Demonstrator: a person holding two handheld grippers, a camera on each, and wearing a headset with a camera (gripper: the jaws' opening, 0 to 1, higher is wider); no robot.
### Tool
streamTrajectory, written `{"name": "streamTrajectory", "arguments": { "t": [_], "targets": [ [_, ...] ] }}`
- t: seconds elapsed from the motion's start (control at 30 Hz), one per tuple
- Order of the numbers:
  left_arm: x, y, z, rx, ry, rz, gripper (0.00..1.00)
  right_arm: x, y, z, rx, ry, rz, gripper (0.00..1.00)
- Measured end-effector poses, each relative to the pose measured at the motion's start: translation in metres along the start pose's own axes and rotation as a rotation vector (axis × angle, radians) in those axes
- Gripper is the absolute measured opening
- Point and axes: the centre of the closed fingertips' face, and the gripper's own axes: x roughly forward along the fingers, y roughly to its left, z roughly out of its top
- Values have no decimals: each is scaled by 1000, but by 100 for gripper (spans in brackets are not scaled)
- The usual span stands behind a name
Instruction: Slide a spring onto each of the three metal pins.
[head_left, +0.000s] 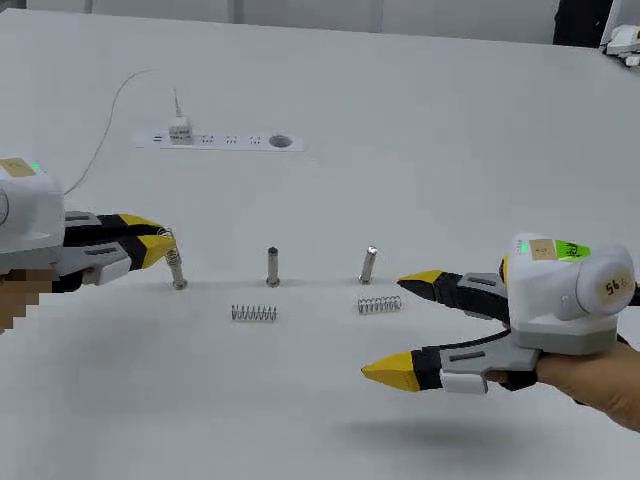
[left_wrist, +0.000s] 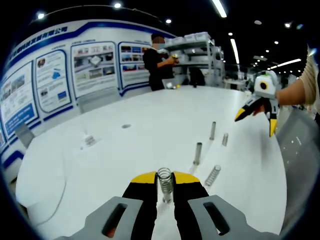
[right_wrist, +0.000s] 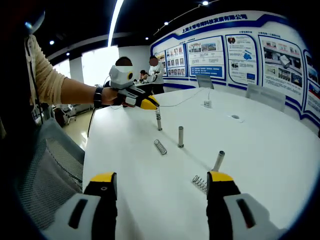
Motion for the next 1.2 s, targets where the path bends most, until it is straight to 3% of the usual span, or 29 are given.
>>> {"name": "streamTrajectory", "arguments": {
  "t": [0.5, 1.2],
  "targets": [
    [8, -4, -17, 11, 50, -9, 10, 0, 1, -3, 10, 2, -2, 73],
    [14, -1, -33, -13, 60, 3, 10, 0, 3, -3, 8, 12, 1, 73]
  ]
}}
